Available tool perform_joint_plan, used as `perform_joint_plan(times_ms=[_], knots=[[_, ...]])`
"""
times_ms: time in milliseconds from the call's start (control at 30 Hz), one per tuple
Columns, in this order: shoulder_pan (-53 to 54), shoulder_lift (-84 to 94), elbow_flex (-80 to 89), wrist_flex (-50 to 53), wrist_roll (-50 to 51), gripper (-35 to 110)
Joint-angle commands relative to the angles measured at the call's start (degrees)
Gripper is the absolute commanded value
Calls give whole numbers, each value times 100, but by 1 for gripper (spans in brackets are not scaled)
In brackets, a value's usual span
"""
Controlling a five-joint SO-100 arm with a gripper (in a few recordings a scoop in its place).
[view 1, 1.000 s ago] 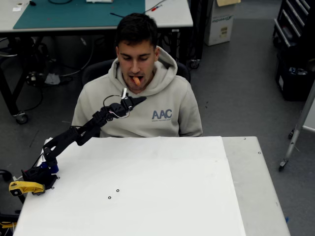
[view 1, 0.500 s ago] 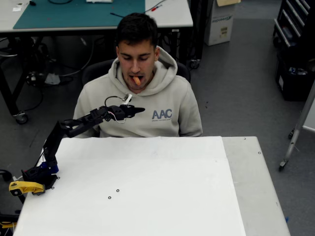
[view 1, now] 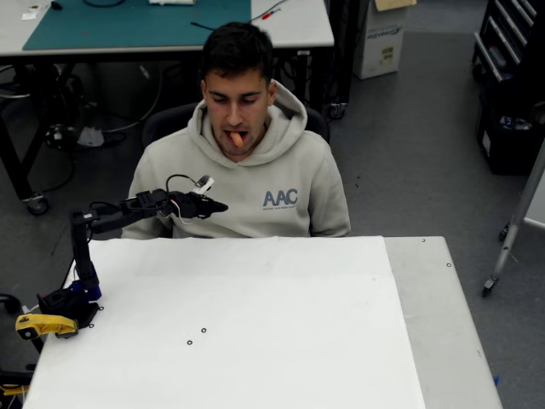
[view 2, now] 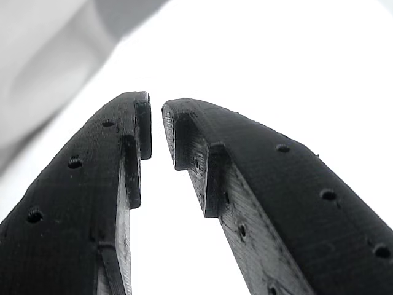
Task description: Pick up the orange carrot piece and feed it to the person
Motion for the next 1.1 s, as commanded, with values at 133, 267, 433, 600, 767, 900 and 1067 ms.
perform_joint_plan(times_ms=[133, 267, 433, 600, 767, 900, 1067], knots=[[-62, 1960, 2268, 26, 185, -1], [-237, 2830, 3630, 26, 220, -1], [-677, 3955, 5036, 26, 220, -1], [-800, 4869, 6100, 26, 220, -1], [-817, 5563, 6961, 35, 220, -1], [-826, 5933, 7427, 35, 211, -1], [-826, 6319, 7646, 123, 211, -1]])
